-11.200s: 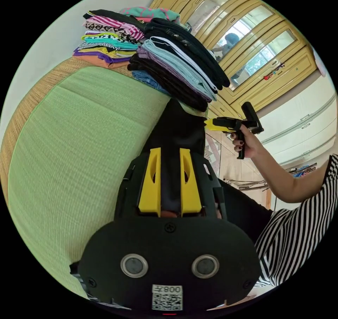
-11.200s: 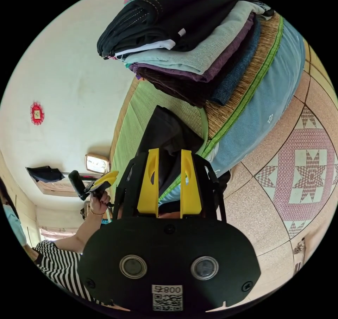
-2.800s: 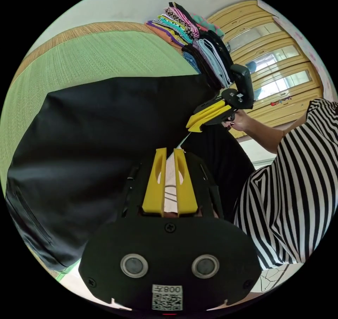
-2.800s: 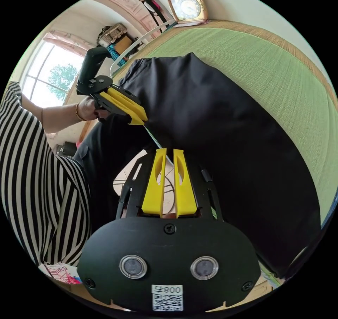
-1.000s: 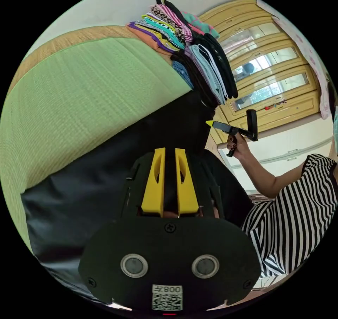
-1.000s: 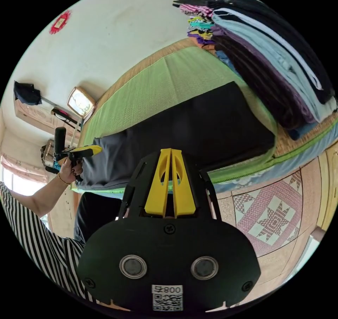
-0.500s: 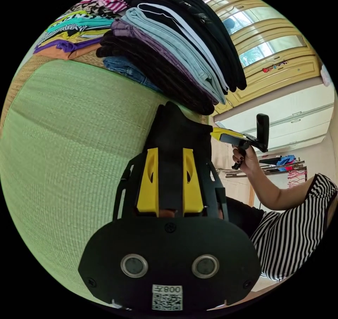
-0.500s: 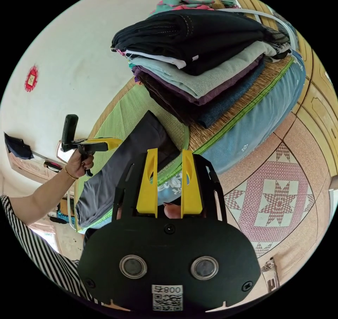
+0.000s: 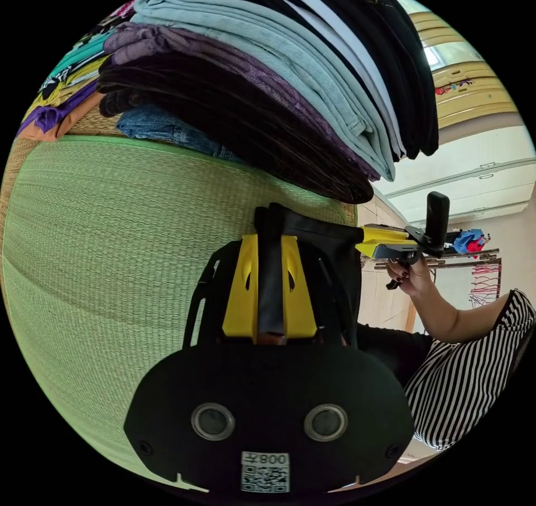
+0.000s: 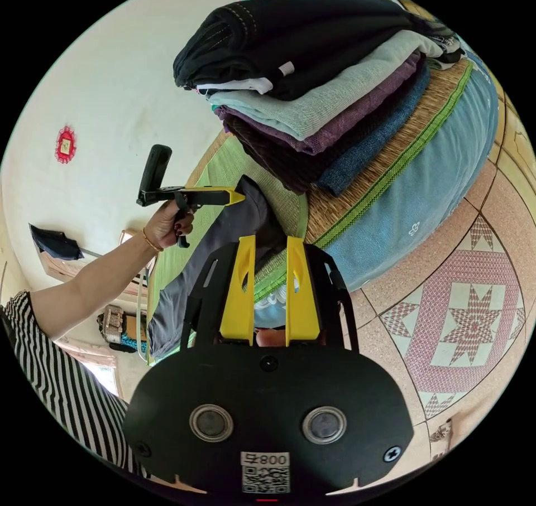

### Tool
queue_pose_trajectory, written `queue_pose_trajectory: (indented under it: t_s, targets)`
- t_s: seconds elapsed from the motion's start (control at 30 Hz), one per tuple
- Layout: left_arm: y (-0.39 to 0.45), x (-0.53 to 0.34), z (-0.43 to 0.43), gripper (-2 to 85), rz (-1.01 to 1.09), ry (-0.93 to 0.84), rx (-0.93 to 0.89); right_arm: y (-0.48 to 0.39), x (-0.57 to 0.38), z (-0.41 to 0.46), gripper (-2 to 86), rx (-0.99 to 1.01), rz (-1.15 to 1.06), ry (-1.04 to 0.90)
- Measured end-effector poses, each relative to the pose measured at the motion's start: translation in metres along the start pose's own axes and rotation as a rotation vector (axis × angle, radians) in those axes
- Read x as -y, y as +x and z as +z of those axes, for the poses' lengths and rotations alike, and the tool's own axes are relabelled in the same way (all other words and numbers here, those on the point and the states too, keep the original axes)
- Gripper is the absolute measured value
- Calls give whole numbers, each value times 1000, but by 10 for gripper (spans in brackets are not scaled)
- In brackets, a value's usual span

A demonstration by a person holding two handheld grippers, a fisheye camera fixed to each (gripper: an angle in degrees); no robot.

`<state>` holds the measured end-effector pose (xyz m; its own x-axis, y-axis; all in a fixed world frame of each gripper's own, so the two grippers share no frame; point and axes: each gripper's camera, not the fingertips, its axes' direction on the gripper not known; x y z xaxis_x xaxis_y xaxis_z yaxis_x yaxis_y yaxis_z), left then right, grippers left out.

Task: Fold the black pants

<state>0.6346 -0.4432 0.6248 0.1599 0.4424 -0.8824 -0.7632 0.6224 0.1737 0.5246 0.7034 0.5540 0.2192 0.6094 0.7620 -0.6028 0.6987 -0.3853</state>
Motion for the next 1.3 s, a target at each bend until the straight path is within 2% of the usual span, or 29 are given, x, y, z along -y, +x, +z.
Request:
queue_pose_trajectory:
  t_s: [0.2,0.63,1.03,1.3]
  targets:
    - [12,14,4,36,35,-41,8,15,-2,-4,70,96,58,-1]
    - [55,5,-42,23,101,29,25,-8,-13,-30,39,161,19,61]
    - [97,-91,-171,23,222,245,37,-149,-29,-50,34,250,-341,72]
    - [108,-236,-266,25,160,414,15,-289,-69,-6,33,383,-674,-106]
